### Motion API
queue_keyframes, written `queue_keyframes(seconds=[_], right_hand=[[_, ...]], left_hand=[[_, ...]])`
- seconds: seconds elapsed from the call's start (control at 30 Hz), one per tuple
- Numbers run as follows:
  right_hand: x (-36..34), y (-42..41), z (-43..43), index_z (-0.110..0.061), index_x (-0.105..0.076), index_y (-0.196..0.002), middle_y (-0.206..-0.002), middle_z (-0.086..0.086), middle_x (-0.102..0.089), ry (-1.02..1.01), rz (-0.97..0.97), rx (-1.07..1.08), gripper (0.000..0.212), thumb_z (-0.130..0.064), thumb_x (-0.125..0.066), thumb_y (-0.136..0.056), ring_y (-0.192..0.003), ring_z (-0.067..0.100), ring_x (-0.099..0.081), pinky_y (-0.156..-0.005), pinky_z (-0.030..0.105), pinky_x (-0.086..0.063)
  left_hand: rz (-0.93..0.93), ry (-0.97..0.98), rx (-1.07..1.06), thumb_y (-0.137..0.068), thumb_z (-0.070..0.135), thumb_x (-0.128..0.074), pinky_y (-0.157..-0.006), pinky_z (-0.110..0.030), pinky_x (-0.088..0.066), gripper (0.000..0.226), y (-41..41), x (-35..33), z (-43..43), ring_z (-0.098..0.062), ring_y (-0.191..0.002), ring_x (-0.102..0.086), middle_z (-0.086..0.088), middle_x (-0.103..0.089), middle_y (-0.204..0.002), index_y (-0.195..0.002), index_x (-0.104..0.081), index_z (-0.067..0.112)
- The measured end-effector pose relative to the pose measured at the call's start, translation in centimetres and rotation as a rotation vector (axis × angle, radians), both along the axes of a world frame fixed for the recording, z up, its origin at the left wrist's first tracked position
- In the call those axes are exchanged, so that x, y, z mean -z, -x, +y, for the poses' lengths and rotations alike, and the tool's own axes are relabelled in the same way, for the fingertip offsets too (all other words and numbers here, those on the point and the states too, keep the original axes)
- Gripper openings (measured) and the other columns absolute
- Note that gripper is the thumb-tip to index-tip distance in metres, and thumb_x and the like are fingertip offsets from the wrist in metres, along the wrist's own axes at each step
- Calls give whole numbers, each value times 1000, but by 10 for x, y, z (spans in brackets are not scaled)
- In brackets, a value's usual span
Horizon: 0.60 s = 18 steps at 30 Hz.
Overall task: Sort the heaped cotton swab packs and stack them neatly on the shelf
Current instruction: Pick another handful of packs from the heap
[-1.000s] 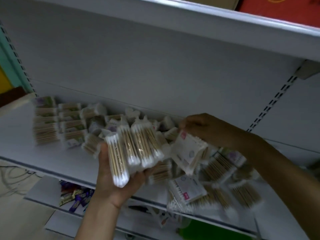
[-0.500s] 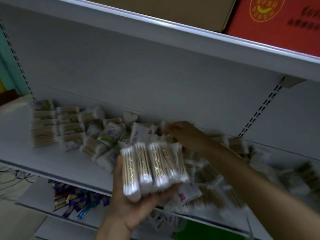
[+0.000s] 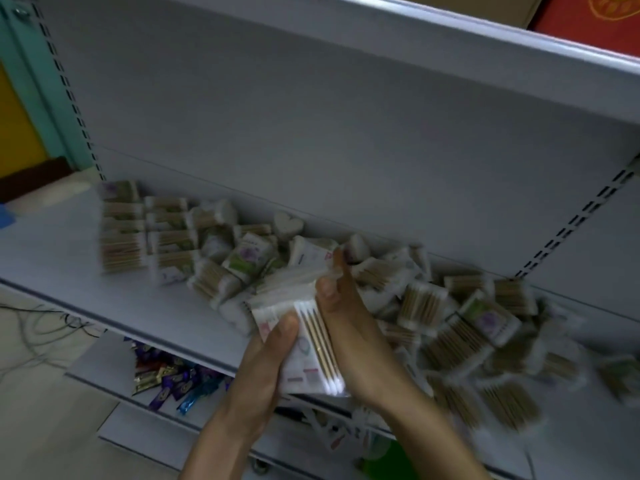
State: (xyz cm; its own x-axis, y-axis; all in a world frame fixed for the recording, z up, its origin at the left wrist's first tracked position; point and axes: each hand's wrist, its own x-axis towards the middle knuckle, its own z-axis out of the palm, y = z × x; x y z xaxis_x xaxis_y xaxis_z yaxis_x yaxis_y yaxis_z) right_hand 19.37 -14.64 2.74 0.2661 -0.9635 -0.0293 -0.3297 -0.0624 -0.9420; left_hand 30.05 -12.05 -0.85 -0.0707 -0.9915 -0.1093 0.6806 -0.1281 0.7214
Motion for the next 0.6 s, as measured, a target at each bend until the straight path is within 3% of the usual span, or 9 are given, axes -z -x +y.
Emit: queue_keyframes(seconds=[0.07, 0.17, 0.27, 0.3, 0.37, 0.43, 0.53, 0.6], right_hand=[[1, -7, -6, -38, -15, -150, -154, -17, -25, 17, -37, 80, 95, -87, -26, -70, -137, -2, -28, -114, 24, -23], [12, -19, -14, -36, -27, -147, -151, -11, -34, 22, -168, 101, 97, -91, -30, -67, -136, 6, -35, -115, 37, -28], [14, -39, -20, -38, -31, -145, -150, -6, -38, -74, -266, -48, 98, -95, -29, -65, -137, 12, -36, -115, 43, -26], [13, -41, -23, -43, -40, -139, -144, -7, -46, -107, -288, -93, 94, -96, -30, -62, -133, 11, -42, -114, 42, -29], [3, -44, -30, -54, -62, -108, -118, -14, -65, -152, -251, -192, 72, -96, -31, -58, -117, 7, -57, -107, 38, -39], [-8, -39, -46, -52, -68, -90, -95, -20, -69, -158, -126, -193, 60, -89, -32, -62, -103, 5, -63, -101, 35, -45], [-4, -21, -94, -28, -59, -121, -95, -6, -65, 179, 401, 19, 50, -61, -54, -84, -100, 20, -62, -92, 24, -43], [-2, -10, -119, -20, -43, -140, -114, 7, -64, 282, 746, 52, 57, -46, -56, -91, -112, 30, -57, -96, 31, -42]], left_hand=[[-136, 16, 7, -16, 76, -83, -65, -30, -56, 81, -8, -3, -1, -25, -79, -67, -10, -68, -91, -73, -75, 19], [-166, 55, 38, -12, 72, -84, -56, -26, -56, 87, -22, -12, -4, -19, -73, -72, -5, -74, -86, -80, -77, 18], [-118, 35, 71, -8, 64, -88, -53, -29, -57, 91, -35, -14, -8, -21, -70, -73, -8, -75, -83, -85, -77, 17], [-77, 25, 38, -8, 62, -90, -52, -31, -57, 93, -38, -11, -9, -23, -68, -72, -10, -75, -83, -88, -77, 15], [0, 3, -50, -12, 55, -93, -50, -32, -56, 97, -42, -4, -12, -26, -66, -72, -14, -74, -83, -96, -74, 10], [129, -25, -130, -11, 49, -95, -54, -34, -58, 87, -47, 2, -13, -24, -69, -72, -13, -74, -85, -88, -78, 12], [232, -43, -206, -15, 51, -94, -85, -48, -54, 77, -62, 8, -13, -23, -84, -71, -9, -73, -98, -85, -80, 21], [238, -14, -248, -18, 53, -94, -86, -53, -49, 79, -71, 9, -13, -25, -90, -70, -7, -73, -102, -90, -79, 24]])
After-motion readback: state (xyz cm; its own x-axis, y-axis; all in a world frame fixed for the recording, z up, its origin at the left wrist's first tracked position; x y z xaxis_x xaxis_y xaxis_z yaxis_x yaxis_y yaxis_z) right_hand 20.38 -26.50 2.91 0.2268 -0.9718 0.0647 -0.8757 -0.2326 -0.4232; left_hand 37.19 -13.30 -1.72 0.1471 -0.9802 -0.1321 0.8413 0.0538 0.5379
